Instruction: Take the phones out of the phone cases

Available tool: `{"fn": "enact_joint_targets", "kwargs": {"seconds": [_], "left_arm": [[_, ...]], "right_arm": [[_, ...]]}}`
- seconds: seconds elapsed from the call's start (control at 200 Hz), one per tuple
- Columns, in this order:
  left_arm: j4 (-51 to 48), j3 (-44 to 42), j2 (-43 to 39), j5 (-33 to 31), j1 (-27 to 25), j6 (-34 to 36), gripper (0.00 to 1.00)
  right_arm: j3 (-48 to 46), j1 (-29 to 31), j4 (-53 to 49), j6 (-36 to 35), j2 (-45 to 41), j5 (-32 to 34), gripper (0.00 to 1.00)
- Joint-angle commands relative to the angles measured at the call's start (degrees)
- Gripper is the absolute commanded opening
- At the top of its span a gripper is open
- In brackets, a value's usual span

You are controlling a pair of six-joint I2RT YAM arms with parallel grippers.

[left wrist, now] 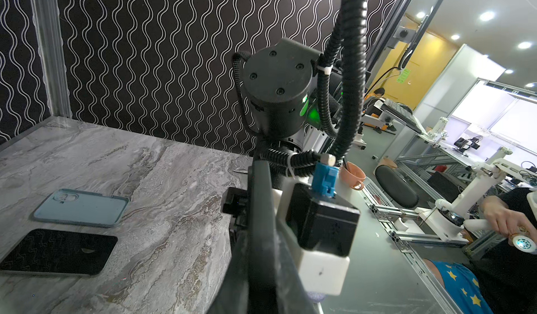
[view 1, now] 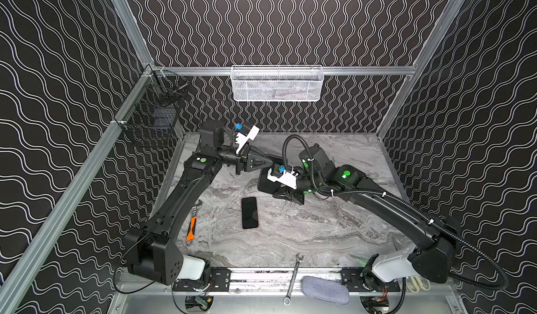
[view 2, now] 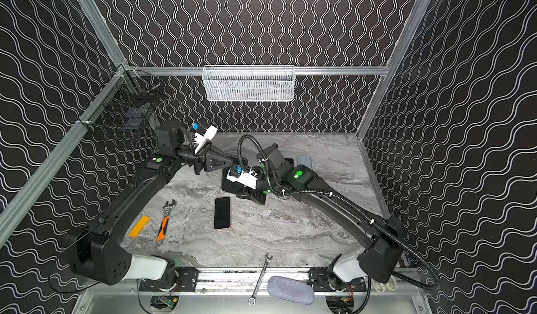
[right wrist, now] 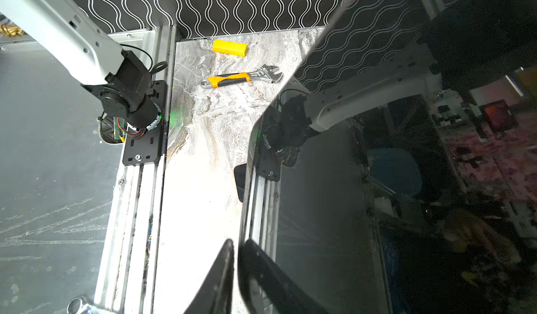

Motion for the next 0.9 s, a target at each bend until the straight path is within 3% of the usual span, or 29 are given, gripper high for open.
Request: {"fn": "enact_joint_targets", "kwargs": {"seconds": [0.0,0.425,0.896], "left_arm": [[1.9,0.3,-0.3,1.6,-0.2,-0.4,0.0],[1.9,0.4,-0.8,2.7,-0.4,-1.4,0.0],[1.9,1.2,0.3,4.5,-1.6,-2.2,0.0]], "right_arm": [[0.7,0.5,-1.6,0.7,0.1,-0.4,0.25],[-0.1,2.7,-0.8,0.3,-0.7,1.5,0.1],[-5.2,8.3,6.7,-4.5,-2.6,15.3,0.06]]}}
